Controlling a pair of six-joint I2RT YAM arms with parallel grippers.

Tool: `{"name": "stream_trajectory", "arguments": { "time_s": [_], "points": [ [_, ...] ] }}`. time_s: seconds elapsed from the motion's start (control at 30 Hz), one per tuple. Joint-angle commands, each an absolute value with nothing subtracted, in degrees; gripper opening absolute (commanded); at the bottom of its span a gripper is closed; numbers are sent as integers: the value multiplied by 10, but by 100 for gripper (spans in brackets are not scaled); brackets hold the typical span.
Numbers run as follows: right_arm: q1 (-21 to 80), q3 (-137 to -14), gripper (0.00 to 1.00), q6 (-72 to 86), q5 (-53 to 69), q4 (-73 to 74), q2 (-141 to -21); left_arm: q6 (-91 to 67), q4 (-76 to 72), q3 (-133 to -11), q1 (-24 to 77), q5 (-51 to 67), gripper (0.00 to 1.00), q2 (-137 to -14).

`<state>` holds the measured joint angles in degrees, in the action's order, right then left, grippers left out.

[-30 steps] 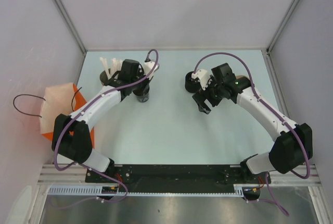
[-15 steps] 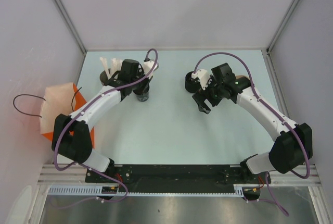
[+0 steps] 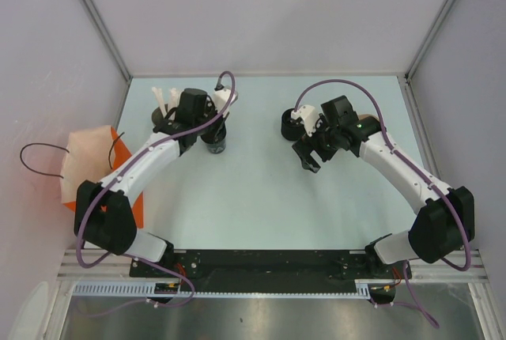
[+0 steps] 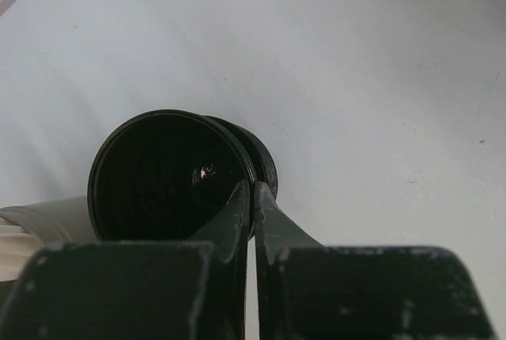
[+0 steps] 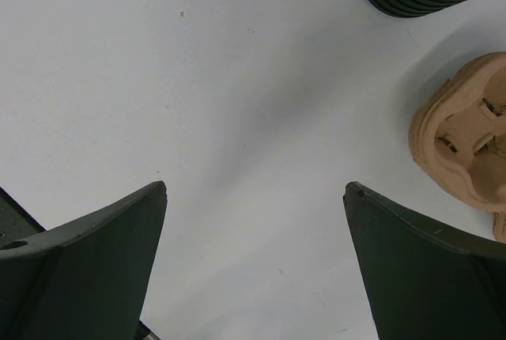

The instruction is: Pack the takeout coffee

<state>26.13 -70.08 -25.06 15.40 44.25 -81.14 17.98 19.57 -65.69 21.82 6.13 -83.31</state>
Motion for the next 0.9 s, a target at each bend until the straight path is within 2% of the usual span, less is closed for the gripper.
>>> {"name": "stream_trajectory", "arguments": {
  "time_s": [0.0,0.17,0.47,0.6,0.87],
  "points": [
    [259,-700,100,-243,147,429,-816,171,170,-658,214,58,7,-814],
    [258,-700,100,-243,148,429,-816,173,173,-660,214,63,14,-818],
    [259,-699,100,-243,147,429,-817,175,179,-664,214,62,18,-831],
    [259,-699,100,-243,148,428,-817,176,184,-666,215,63,26,-838],
    [258,-700,100,-243,148,431,-817,177,192,-672,214,66,29,-853]
  ]
}}
